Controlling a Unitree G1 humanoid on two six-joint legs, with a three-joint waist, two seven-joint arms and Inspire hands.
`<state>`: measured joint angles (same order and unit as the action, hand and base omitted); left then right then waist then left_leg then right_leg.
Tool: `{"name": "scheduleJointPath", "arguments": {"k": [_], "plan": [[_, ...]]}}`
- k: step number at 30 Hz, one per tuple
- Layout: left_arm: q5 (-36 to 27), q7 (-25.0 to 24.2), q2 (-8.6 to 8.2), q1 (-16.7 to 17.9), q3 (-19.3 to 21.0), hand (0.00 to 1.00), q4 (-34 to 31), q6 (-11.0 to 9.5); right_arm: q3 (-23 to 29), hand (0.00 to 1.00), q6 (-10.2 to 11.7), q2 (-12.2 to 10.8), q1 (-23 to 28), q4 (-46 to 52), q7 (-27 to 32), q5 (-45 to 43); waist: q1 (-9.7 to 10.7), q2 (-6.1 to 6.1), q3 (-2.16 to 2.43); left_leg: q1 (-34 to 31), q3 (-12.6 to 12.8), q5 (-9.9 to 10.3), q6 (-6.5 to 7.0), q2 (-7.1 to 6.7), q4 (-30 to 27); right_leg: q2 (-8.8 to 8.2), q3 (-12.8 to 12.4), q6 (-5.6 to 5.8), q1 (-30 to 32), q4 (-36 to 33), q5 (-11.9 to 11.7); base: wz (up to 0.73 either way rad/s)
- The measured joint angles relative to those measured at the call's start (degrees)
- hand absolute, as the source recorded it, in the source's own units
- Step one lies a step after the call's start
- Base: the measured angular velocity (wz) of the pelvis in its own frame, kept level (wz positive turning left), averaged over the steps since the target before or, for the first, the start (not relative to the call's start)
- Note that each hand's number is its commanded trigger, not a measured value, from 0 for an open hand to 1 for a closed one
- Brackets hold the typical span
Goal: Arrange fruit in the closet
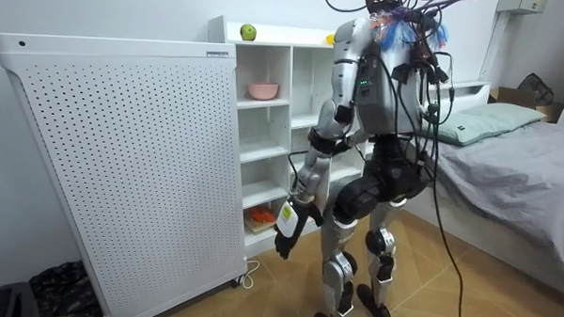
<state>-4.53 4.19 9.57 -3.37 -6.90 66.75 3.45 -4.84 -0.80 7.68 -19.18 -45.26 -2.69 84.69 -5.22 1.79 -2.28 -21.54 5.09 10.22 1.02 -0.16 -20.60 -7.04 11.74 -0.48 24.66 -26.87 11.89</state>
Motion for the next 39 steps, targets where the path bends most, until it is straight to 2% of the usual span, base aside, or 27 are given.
{"name": "scheduleJointPath", "arguments": {"k": [3, 6, 8, 10, 12, 14, 17, 23, 26, 28, 33, 36, 39], "plan": [[0.2, 2.29, 0.61, 1.9, -0.08, 0.0, 0.14, -0.16, 1.76, 1.0, 0.39, 0.0, -0.06, -0.97, 0.0, 0.57, -1.34, -0.08, -0.02, -4.34, -0.93, 0.04, 0.01, -0.41, -2.77, -0.44, 0.72, -0.35, 3.53, -1.9, 0.39, 0.26], [1.98, 5.05, 1.09, 7.13, -1.29, 0.0, -1.02, 0.25, 3.41, 1.0, 1.11, 0.09, -1.11, -3.07, 0.07, 1.74, -2.92, 0.01, 0.0, -8.16, -1.6, 0.17, 0.07, -0.65, -5.19, -1.09, 0.92, -0.57, 6.89, -4.25, 1.08, 0.18], [3.0, 5.8, 1.15, 10.09, -1.92, 0.0, -1.78, 1.59, 4.23, 1.0, 1.28, 1.09, -2.85, -3.08, 0.1, 4.56, -3.35, 0.09, 0.04, -12.29, -2.58, 0.26, 0.08, -0.64, -7.24, -2.22, 1.87, -0.81, 10.39, -6.59, 1.66, 0.35], [2.94, 5.78, 0.91, 10.3, -3.04, 0.0, -1.85, 2.57, 5.53, 1.0, 1.83, 2.12, -4.8, -4.12, 0.41, 5.74, -4.77, 0.11, 0.01, -14.33, -2.57, 0.12, 0.06, -0.62, -8.22, -2.75, 2.38, -1.17, 12.42, -7.48, 1.42, 0.17], [2.92, 5.77, 0.83, 10.63, -4.55, 0.0, -2.45, 2.46, 6.55, 1.0, 2.69, 2.59, -7.87, -6.66, 0.82, 7.23, -6.28, 0.48, -0.07, -16.14, -2.55, 0.14, 0.07, -0.56, -9.67, -3.15, 2.88, -1.47, 13.81, -8.92, 1.55, 0.03], [2.92, 5.77, 0.84, 10.23, -5.49, 0.0, -2.76, 2.19, 6.54, 1.0, 2.61, 3.24, -9.96, -7.66, 0.86, 7.76, -6.66, 0.86, -0.05, -18.25, -2.54, 0.23, 0.15, -0.56, -11.19, -3.93, 3.79, -1.73, 15.45, -10.38, 2.0, 0.15], [3.0, 5.73, 0.84, 9.4, -7.57, 0.0, -3.5, 2.22, 7.26, 1.0, 2.67, 4.45, -12.08, -8.38, 1.07, 8.83, -7.84, 1.33, -0.26, -21.62, -2.24, 0.53, 0.46, -0.47, -13.78, -4.53, 4.06, -2.09, 18.4, -12.76, 2.38, 0.12], [2.84, 5.67, 1.0, 9.39, -8.1, 0.0, -5.73, 2.05, 9.38, 1.0, 2.76, 7.7, -16.09, -10.25, 2.36, 9.6, -9.38, 1.61, -0.37, -27.02, -1.94, 0.94, 0.91, -0.88, -17.41, -6.12, 4.07, -2.12, 23.56, -17.17, 3.64, 0.12], [2.87, 5.62, 1.49, 9.62, -9.12, 0.0, -7.92, 1.85, 10.27, 1.0, 2.65, 8.43, -18.26, -10.3, 2.61, 10.29, -9.26, 1.41, -0.34, -28.97, -1.99, 1.04, 0.92, -1.11, -18.86, -6.29, 3.73, -2.05, 25.38, -18.89, 4.1, 0.13], [2.89, 5.57, 1.8, 9.62, -9.36, 0.0, -8.51, 1.24, 11.53, 1.0, 2.63, 8.86, -19.57, -10.32, 3.2, 11.13, -9.21, 1.08, -0.31, -29.87, -1.98, 1.05, 0.92, -1.55, -19.42, -7.09, 3.84, -2.13, 26.44, -20.12, 4.6, 0.12], [2.89, 5.55, 4.56, 10.12, -10.18, 0.0, -9.43, 0.65, 12.9, 1.0, 3.0, 11.49, -21.47, -10.32, 5.88, 11.06, -9.06, 0.48, -0.21, -31.86, -1.97, 1.59, 1.18, -1.68, -21.53, -7.89, 4.18, -2.23, 27.95, -22.21, 5.34, 0.08], [2.93, 5.55, 5.1, 10.22, -10.2, 0.0, -9.41, 0.06, 12.91, 1.0, 3.38, 12.79, -21.96, -10.32, 6.01, 11.06, -9.08, 0.45, -0.22, -32.38, -1.97, 1.78, 1.35, -1.7, -22.12, -8.0, 4.21, -2.19, 28.32, -22.45, 5.34, 0.0], [2.99, 5.62, 5.28, 10.24, -10.24, 0.0, -9.58, -0.09, 12.95, 1.0, 3.35, 14.24, -22.65, -10.33, 6.47, 10.7, -8.43, 0.42, -0.21, -32.47, -1.98, 1.96, 1.65, -2.26, -22.52, -8.81, 4.13, -1.87, 28.46, -23.11, 5.56, 0.04]]}}
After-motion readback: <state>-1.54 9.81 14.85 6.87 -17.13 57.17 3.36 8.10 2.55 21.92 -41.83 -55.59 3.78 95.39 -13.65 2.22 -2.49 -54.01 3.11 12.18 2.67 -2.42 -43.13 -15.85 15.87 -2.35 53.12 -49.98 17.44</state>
